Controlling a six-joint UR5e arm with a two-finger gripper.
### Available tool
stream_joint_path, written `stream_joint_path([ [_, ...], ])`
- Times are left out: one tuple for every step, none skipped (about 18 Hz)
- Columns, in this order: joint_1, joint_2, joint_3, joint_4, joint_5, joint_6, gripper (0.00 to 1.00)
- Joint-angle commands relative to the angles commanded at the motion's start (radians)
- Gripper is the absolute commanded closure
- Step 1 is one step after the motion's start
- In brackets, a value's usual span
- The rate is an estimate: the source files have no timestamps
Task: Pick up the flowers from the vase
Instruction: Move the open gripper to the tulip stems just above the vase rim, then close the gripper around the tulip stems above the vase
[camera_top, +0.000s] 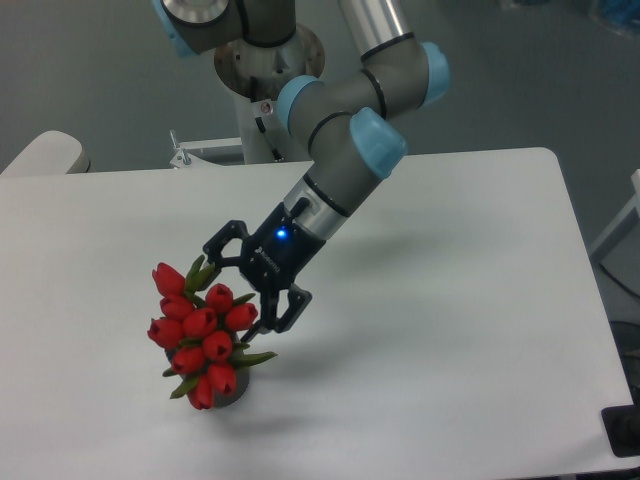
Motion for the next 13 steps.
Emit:
stream_joint_path([
  [-0.002, -0.006, 0.005, 0.002, 0.002, -0.008, 0.00],
  [-0.003, -0.008, 0.011, 0.002, 0.000, -0.009, 0.00],
  [-0.005, -0.012, 0.017, 0.000, 0.000, -0.011, 0.00],
  [-0.011, -0.021, 0.026, 0.002, 0.002, -0.014, 0.00],
  [-0.017, -0.028, 0.035, 0.000, 0.000, -0.018, 0.00],
  [-0.023, -0.041, 0.047, 0.000, 0.000, -0.038, 0.00],
  [-0.026, -0.049, 0.060, 0.002, 0.000, -0.061, 0.00],
  [-0.034, -0.051, 0.066, 0.000, 0.000, -0.069, 0.00],
  [-0.035, -0.051, 0.066, 0.002, 0.000, -0.069, 0.00],
  [-0.035, -0.051, 0.066, 0.002, 0.002, -0.069, 0.00],
  [-0.035, -0.051, 0.066, 0.002, 0.000, -0.068, 0.00],
  [-0.035, -0.052, 0.068, 0.003, 0.002, -0.065, 0.00],
  [-0.035, -0.055, 0.069, 0.017, 0.002, -0.065, 0.03],
])
